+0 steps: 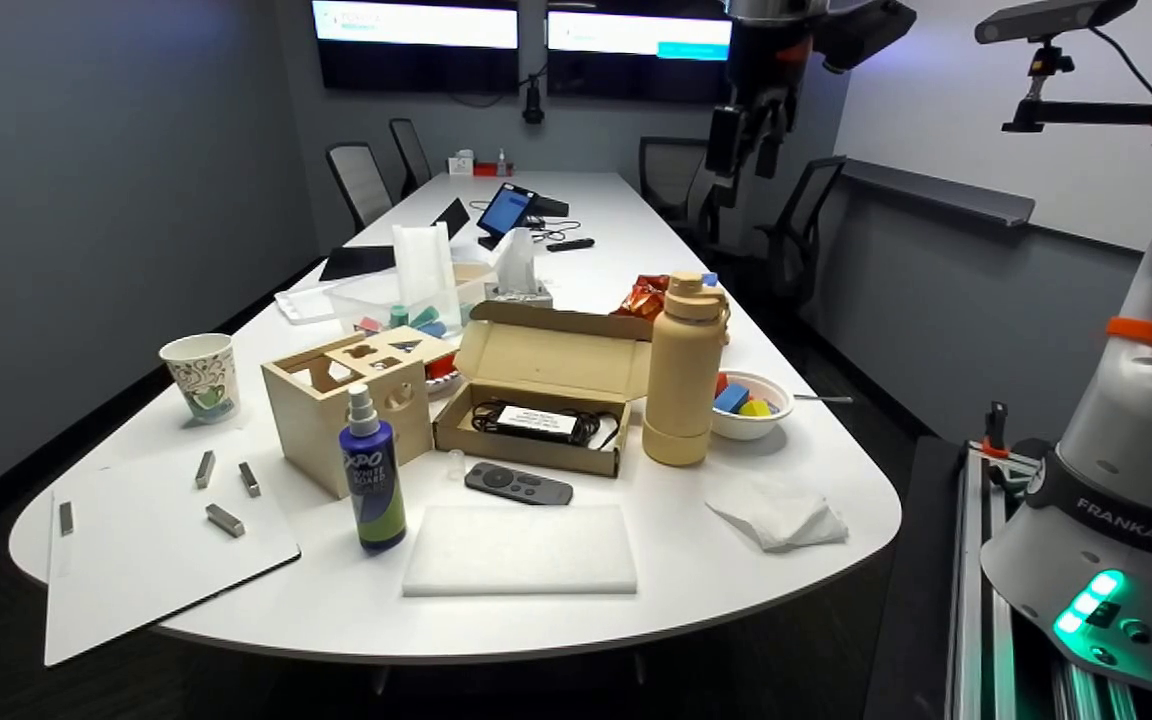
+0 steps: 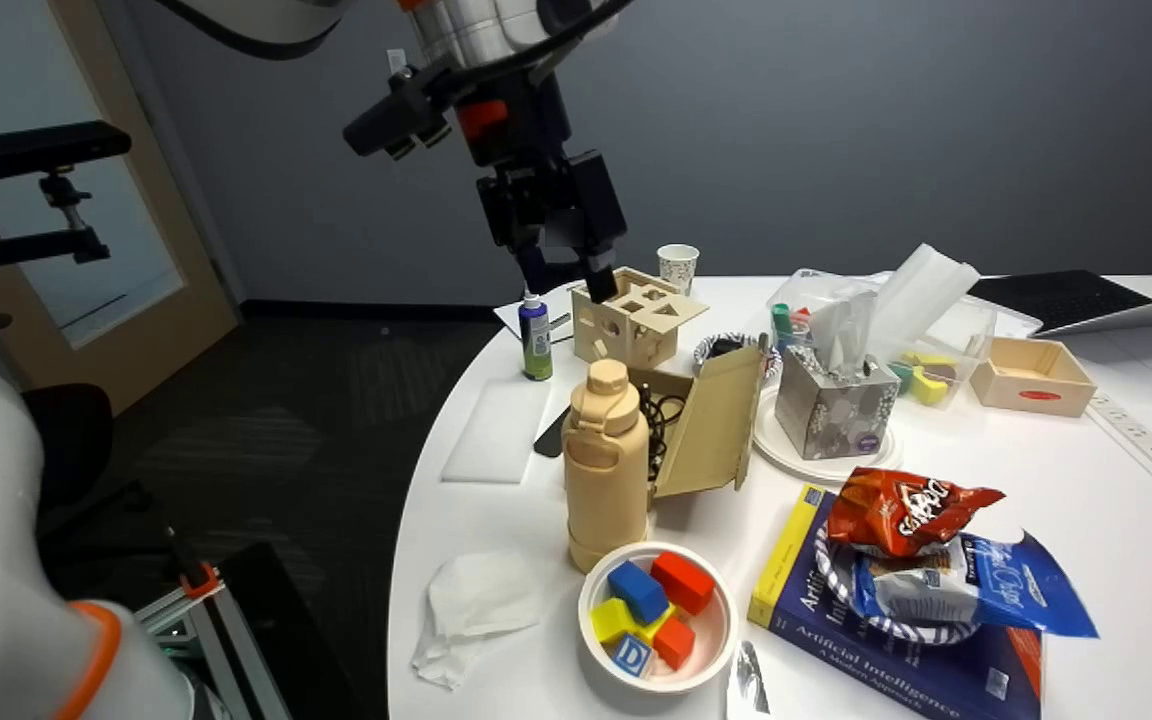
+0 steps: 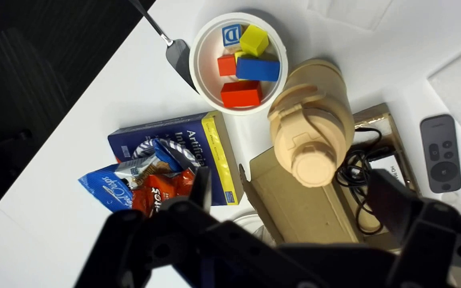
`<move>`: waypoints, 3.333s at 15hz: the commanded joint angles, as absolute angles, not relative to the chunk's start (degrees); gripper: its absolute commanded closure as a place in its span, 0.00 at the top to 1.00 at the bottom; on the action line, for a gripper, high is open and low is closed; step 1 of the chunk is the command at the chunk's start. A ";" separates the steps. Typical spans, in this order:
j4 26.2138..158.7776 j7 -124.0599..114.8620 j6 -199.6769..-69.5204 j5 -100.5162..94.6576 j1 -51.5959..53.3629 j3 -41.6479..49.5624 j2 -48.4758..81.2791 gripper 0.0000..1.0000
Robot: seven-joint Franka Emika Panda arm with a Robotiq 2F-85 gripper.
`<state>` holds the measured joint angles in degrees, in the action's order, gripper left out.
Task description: Turn the lid on the beige bottle.
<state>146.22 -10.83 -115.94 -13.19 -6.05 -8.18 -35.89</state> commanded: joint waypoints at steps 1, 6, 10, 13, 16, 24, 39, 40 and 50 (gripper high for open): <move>139.07 -6.45 -112.20 -13.96 -4.50 -5.90 -29.00 1.00; 135.48 -0.76 -112.85 -13.52 -3.50 -3.28 -23.17 1.00; 135.31 3.68 -114.45 -12.30 -2.69 -0.91 -19.03 1.00; 135.57 5.82 -115.05 -11.85 -2.17 0.02 -16.81 1.00; 135.60 7.78 -116.22 -11.20 -1.61 0.47 -15.04 1.00; 135.49 13.12 -117.66 -8.49 -0.65 1.11 -12.34 1.00; 135.15 16.96 -117.49 -5.03 -0.10 1.17 -9.76 0.72; 135.16 17.03 -117.48 -4.86 -0.09 1.17 -9.78 0.68; 135.16 16.81 -117.44 -4.59 -0.25 1.42 -10.05 0.21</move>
<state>136.29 15.74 -117.67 -5.68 -0.63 0.73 -10.30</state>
